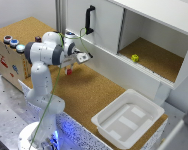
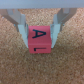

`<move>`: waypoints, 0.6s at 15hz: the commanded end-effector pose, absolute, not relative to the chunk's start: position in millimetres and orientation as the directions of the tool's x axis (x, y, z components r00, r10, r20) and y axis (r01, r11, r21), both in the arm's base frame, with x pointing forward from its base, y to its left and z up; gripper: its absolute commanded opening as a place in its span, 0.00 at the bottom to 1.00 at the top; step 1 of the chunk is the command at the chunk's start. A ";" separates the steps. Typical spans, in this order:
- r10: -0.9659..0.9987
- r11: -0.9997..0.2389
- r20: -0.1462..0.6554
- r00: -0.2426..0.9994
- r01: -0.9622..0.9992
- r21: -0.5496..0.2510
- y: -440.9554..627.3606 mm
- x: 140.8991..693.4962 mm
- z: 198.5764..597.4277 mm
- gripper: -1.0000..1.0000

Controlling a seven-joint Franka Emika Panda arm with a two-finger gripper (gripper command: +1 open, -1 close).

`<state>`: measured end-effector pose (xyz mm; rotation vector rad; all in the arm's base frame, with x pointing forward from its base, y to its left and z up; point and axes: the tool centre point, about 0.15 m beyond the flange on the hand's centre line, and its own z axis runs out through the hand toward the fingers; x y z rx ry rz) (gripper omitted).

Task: Put the pink block on top of the drawer

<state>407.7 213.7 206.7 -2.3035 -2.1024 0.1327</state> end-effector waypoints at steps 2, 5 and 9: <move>0.978 -0.210 -0.001 0.210 0.977 -0.028 199.4 397.0 235.2 0.00; 0.964 -0.264 0.024 0.264 0.964 0.004 202.3 403.2 281.4 0.00; 0.962 -0.271 -0.002 0.272 0.961 0.058 220.6 410.6 342.3 0.00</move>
